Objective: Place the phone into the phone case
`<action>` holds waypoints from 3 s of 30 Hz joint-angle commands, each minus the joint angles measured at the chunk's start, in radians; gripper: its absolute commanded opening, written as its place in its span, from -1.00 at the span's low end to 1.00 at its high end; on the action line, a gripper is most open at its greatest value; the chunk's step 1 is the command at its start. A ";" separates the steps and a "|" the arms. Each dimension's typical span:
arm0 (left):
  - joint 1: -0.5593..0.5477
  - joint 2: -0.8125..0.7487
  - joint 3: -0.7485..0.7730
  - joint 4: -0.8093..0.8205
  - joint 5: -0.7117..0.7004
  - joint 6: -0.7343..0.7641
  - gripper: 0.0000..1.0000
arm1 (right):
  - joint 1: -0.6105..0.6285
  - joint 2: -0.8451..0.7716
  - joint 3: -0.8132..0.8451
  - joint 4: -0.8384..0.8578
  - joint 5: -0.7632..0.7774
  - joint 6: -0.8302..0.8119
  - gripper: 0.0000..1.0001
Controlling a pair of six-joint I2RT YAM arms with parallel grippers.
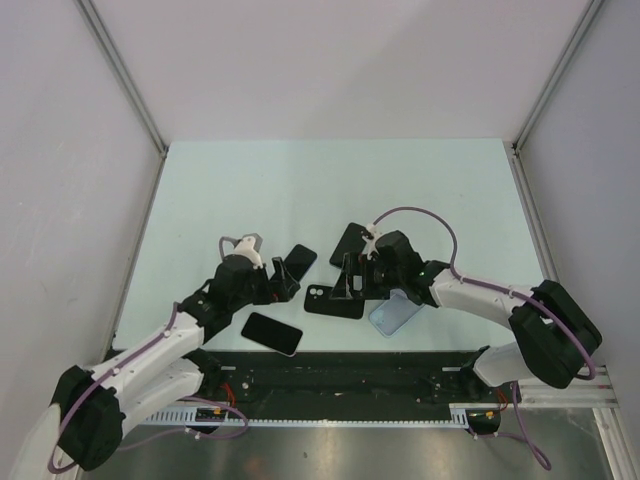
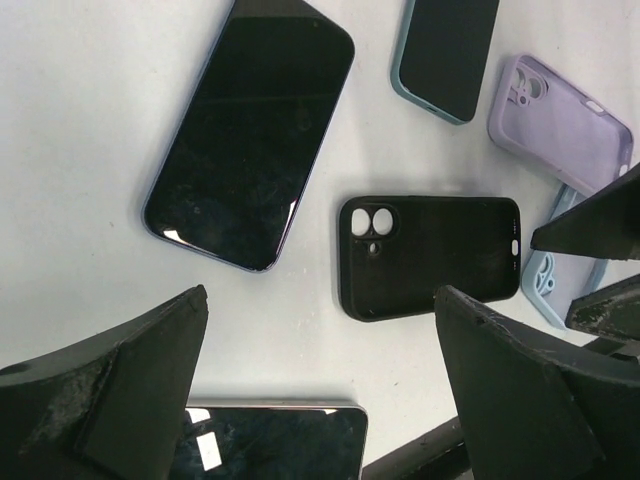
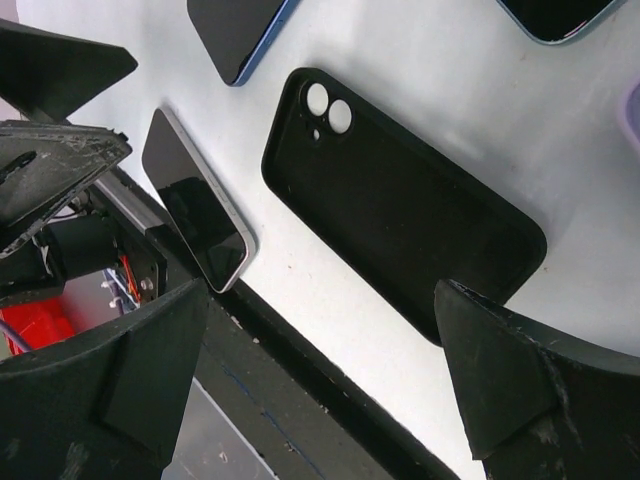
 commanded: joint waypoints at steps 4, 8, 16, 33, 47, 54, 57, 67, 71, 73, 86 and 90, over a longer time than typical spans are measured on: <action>0.016 -0.001 0.020 -0.005 -0.068 0.000 1.00 | 0.003 0.046 0.062 0.084 0.016 0.012 1.00; 0.033 0.088 0.052 -0.005 -0.079 0.007 1.00 | -0.012 0.103 0.143 0.084 0.019 -0.008 1.00; 0.082 0.301 0.162 -0.002 -0.098 0.075 1.00 | -0.063 0.308 0.261 0.211 -0.059 0.045 1.00; 0.142 0.536 0.222 0.109 -0.006 0.158 0.90 | -0.054 0.700 0.451 0.409 -0.093 0.273 0.99; 0.125 0.413 0.025 0.387 0.254 -0.011 0.75 | -0.014 0.801 0.605 0.347 -0.086 0.268 0.99; 0.079 0.423 0.012 0.470 0.219 -0.049 0.74 | 0.000 0.845 0.686 0.294 -0.089 0.253 1.00; 0.053 0.476 0.018 0.533 0.192 -0.065 0.73 | 0.009 0.864 0.701 0.278 -0.088 0.251 1.00; 0.010 0.649 0.130 0.620 0.229 -0.076 0.70 | -0.020 0.898 0.753 0.179 -0.097 0.172 0.99; -0.007 0.691 0.159 0.625 0.260 -0.066 0.71 | -0.028 0.895 0.781 0.101 -0.094 0.113 0.99; -0.012 0.674 0.152 0.623 0.263 -0.062 0.71 | -0.029 0.884 0.789 0.068 -0.085 0.084 0.99; 0.007 0.203 0.029 0.509 0.252 0.000 0.90 | -0.054 0.708 0.830 -0.148 0.006 -0.037 1.00; 0.076 0.050 0.043 0.349 0.219 0.016 1.00 | -0.057 0.640 0.810 -0.225 0.042 -0.089 0.99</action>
